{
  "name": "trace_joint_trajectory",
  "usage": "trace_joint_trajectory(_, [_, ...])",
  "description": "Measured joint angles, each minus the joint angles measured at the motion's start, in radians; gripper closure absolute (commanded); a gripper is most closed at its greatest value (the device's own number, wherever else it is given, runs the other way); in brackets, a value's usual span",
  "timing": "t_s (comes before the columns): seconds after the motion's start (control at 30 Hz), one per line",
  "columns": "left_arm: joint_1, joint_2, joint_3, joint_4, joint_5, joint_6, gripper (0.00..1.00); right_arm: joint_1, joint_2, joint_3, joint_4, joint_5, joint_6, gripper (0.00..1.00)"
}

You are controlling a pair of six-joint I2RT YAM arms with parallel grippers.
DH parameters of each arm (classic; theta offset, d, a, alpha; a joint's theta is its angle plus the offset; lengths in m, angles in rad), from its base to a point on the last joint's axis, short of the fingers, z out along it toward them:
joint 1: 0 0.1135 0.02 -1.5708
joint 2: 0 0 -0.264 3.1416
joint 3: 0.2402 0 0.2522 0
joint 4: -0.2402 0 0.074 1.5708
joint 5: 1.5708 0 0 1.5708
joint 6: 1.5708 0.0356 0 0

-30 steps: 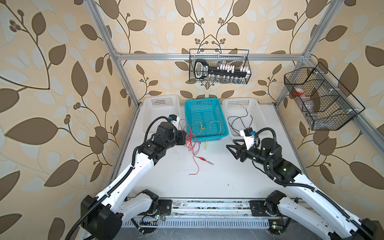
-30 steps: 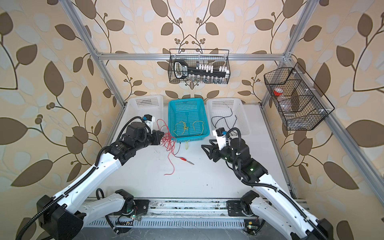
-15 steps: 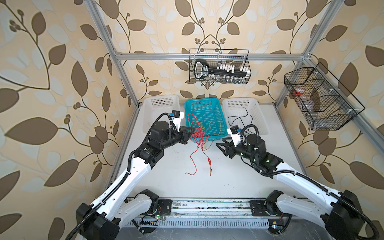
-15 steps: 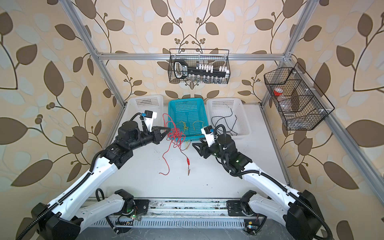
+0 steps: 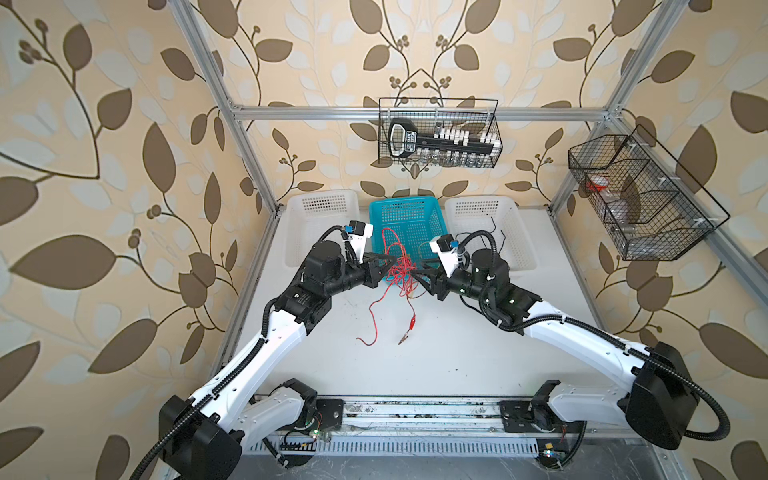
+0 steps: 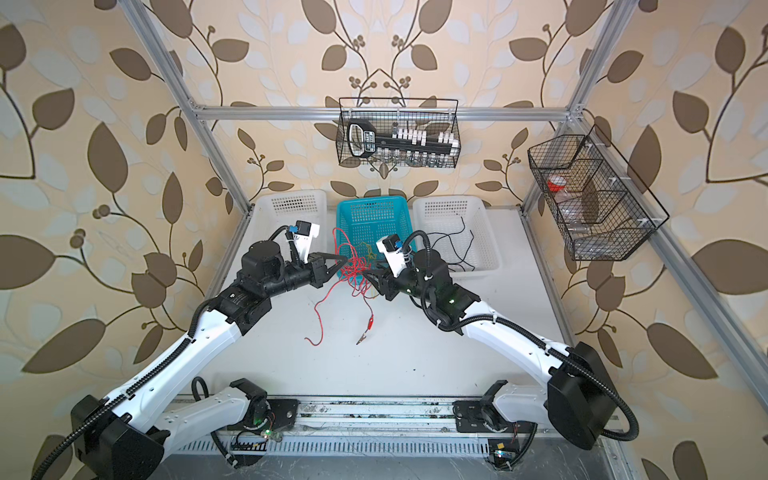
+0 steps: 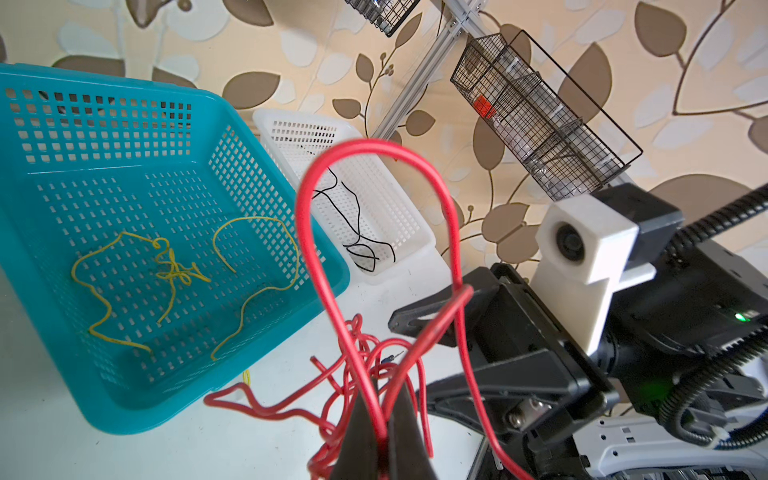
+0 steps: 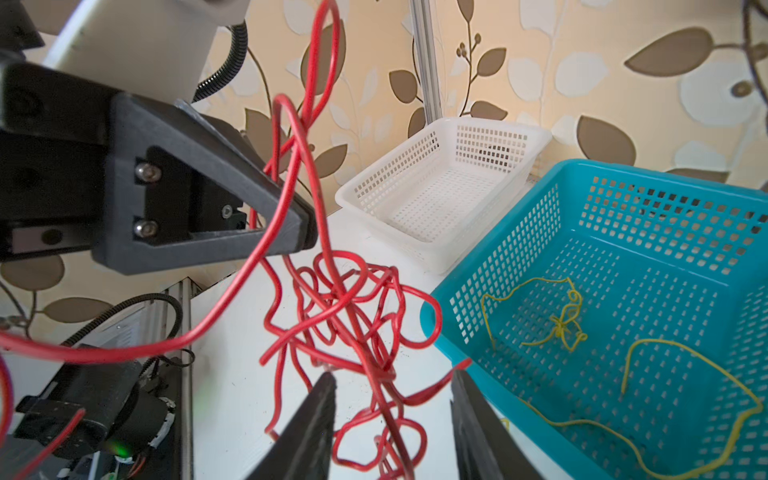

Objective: Untangle the cables

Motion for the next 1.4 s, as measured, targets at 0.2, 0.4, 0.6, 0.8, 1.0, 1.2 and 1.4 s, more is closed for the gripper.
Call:
trace_joint_trajectory(0.2, [0.0,-0.002,-0.023,0.001,-0.025,-0.003,1.0,0.0,0.002,0.002,-0.009,0.018,-0.017,0.97])
trace_joint_trajectory(0.4, [0.0,-0.016,-0.055,-0.025,-0.094,-0.005,0.96,0.0,-0.048,0.002,-0.058,0.082,-0.042,1.0])
trace_joint_trajectory(0.6, [0.0,-0.021,-0.071,-0.034,-0.133,-0.005,1.0,-0.002,-0.122,0.001,-0.097,0.124,-0.07,0.8])
trace_joint_trajectory(0.8, [0.0,-0.022,-0.071,-0.031,-0.113,-0.005,1.0,-0.001,-0.077,0.001,-0.106,0.111,-0.09,0.71])
trace_joint_trajectory(1.0, [0.0,-0.032,-0.071,-0.002,-0.068,-0.009,1.0,0.005,0.023,0.001,-0.106,0.076,-0.09,0.7])
trace_joint_trajectory(1.2, [0.0,-0.048,-0.072,0.02,-0.052,-0.012,1.0,0.007,0.058,0.001,-0.095,0.04,-0.085,0.72])
trace_joint_trajectory(1.4, [0.0,-0.048,-0.076,0.035,-0.039,-0.015,1.0,0.011,0.074,0.001,-0.05,0.016,-0.063,0.88])
